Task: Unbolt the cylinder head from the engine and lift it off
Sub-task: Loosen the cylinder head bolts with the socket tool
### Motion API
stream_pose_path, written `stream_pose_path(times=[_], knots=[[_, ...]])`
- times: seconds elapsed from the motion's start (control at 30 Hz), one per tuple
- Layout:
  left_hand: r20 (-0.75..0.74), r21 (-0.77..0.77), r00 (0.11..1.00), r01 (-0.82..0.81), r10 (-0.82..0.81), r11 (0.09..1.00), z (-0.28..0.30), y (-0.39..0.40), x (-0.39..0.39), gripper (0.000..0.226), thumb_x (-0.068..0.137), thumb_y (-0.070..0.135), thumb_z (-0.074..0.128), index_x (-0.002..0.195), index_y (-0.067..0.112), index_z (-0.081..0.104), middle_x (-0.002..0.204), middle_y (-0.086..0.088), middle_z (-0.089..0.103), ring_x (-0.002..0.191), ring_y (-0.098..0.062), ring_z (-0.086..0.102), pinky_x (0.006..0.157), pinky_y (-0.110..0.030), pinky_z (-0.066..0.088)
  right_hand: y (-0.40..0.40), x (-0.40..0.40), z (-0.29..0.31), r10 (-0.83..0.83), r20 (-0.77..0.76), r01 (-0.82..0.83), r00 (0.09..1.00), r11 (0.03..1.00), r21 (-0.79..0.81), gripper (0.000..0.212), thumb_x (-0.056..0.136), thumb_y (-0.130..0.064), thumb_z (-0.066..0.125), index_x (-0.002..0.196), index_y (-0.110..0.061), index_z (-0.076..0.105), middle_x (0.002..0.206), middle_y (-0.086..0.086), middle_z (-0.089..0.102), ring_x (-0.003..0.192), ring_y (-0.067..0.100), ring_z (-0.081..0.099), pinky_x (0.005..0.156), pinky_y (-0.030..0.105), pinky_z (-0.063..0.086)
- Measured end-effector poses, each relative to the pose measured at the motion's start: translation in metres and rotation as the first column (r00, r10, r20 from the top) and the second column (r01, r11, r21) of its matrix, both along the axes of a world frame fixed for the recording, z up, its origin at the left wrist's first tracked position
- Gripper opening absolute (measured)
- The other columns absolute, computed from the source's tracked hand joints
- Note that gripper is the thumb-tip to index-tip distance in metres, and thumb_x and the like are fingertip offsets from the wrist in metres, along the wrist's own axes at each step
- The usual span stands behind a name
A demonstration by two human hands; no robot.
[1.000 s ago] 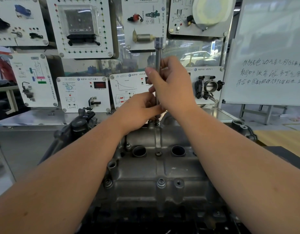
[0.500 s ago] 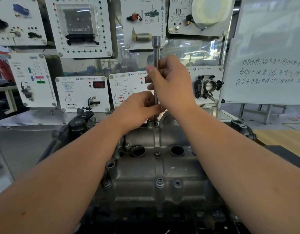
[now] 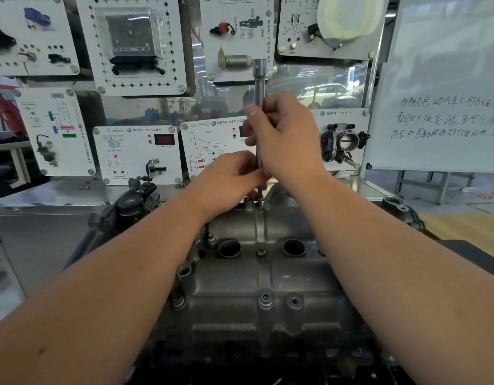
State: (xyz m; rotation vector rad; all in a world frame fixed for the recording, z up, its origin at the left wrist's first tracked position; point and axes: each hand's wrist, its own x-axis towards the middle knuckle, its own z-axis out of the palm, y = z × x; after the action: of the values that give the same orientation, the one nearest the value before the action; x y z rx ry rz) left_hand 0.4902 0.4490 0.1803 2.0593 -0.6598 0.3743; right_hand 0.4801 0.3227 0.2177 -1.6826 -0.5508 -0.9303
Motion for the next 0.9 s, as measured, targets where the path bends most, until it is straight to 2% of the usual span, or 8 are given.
stream_pose_path(times=[0.13, 0.23, 0.33, 0.43, 0.53, 0.63, 0.7, 0.9], knots=[[-0.065, -0.015, 0.998, -0.006, 0.005, 1.000, -0.0006, 0.0007, 0.0015, 0.018, 0.103, 0.033, 0.057, 0.105, 0.019, 0.068, 0.092, 0.005, 0.077, 0.082, -0.017, 0.076, 0.059, -0.026, 0.048, 0.0000, 0.0035, 0.0015, -0.017, -0.038, 0.017, 0.999, 1.000, -0.015, 0.019, 0.103, -0.024, 0.052, 0.098, -0.012, 0.066, 0.078, -0.008, 0.071, 0.062, 0.004, 0.069, 0.065, 0.025, 0.055], [-0.030, -0.016, 1.000, 0.001, -0.001, 1.000, 0.0007, 0.0010, 0.0001, 0.019, 0.100, 0.026, 0.062, 0.105, 0.008, 0.066, 0.082, 0.002, 0.075, 0.074, -0.011, 0.073, 0.055, -0.017, 0.048, 0.0008, 0.0024, 0.0013, 0.008, -0.026, -0.008, 1.000, 1.000, -0.021, 0.014, 0.104, -0.027, 0.052, 0.100, -0.017, 0.062, 0.076, -0.008, 0.071, 0.060, 0.006, 0.069, 0.058, 0.024, 0.053], [-0.009, -0.012, 1.000, 0.006, -0.006, 1.000, 0.0004, 0.0008, 0.0014, 0.021, 0.097, 0.026, 0.067, 0.106, 0.007, 0.066, 0.088, -0.007, 0.075, 0.081, -0.022, 0.073, 0.065, -0.025, 0.054, -0.0001, 0.0006, 0.0000, 0.025, -0.002, -0.025, 1.000, 1.000, 0.000, 0.010, 0.099, -0.030, 0.062, 0.099, -0.028, 0.052, 0.074, -0.008, 0.073, 0.060, 0.007, 0.069, 0.057, 0.020, 0.054], [-0.037, -0.009, 0.999, -0.019, 0.019, 1.000, 0.0001, 0.0002, 0.0003, 0.021, 0.099, 0.035, 0.062, 0.104, 0.016, 0.067, 0.085, 0.003, 0.075, 0.073, -0.011, 0.073, 0.056, -0.019, 0.046, -0.0003, 0.0000, 0.0000, 0.028, -0.002, -0.028, 1.000, 0.999, 0.017, 0.015, 0.099, -0.025, 0.061, 0.087, -0.026, 0.053, 0.074, -0.007, 0.072, 0.060, 0.007, 0.069, 0.058, 0.020, 0.054], [-0.102, -0.033, 0.995, -0.002, -0.001, 0.999, 0.0002, 0.0002, -0.0014, 0.014, 0.102, 0.035, 0.056, 0.104, 0.027, 0.068, 0.092, 0.010, 0.077, 0.083, -0.016, 0.075, 0.064, -0.030, 0.049, -0.0002, 0.0011, 0.0021, 0.010, -0.015, -0.010, 1.000, 1.000, -0.002, 0.014, 0.102, -0.023, 0.055, 0.090, -0.021, 0.062, 0.076, -0.009, 0.071, 0.061, 0.003, 0.069, 0.058, 0.017, 0.052], [-0.070, -0.041, 0.997, 0.017, -0.019, 0.999, 0.0010, 0.0008, -0.0024, 0.011, 0.101, 0.028, 0.061, 0.098, 0.020, 0.067, 0.082, 0.005, 0.076, 0.076, -0.012, 0.074, 0.057, -0.019, 0.047, 0.0011, 0.0008, 0.0018, 0.036, -0.025, -0.037, 0.999, 0.999, -0.029, 0.018, 0.105, -0.024, 0.048, 0.092, -0.022, 0.061, 0.077, -0.008, 0.070, 0.059, 0.004, 0.068, 0.055, 0.019, 0.051], [-0.048, -0.055, 0.999, 0.019, -0.021, 0.998, 0.0010, 0.0009, -0.0022, 0.009, 0.098, 0.022, 0.065, 0.096, 0.014, 0.067, 0.078, 0.003, 0.073, 0.068, -0.006, 0.071, 0.053, -0.011, 0.044, 0.0012, -0.0007, 0.0003, 0.087, -0.033, -0.087, 0.996, 0.996, 0.000, 0.005, 0.103, -0.028, 0.053, 0.098, -0.029, 0.053, 0.078, -0.005, 0.072, 0.060, 0.007, 0.069, 0.055, 0.023, 0.054], [-0.065, -0.029, 0.998, -0.017, 0.015, 0.999, 0.0001, 0.0000, -0.0014, 0.015, 0.099, 0.034, 0.061, 0.101, 0.021, 0.068, 0.085, 0.005, 0.075, 0.075, -0.010, 0.073, 0.055, -0.017, 0.044, 0.0004, -0.0001, 0.0013, 0.037, -0.014, -0.036, 0.999, 0.999, 0.023, 0.016, 0.099, -0.024, 0.062, 0.085, -0.026, 0.055, 0.074, -0.004, 0.073, 0.060, 0.006, 0.070, 0.056, 0.018, 0.052]])
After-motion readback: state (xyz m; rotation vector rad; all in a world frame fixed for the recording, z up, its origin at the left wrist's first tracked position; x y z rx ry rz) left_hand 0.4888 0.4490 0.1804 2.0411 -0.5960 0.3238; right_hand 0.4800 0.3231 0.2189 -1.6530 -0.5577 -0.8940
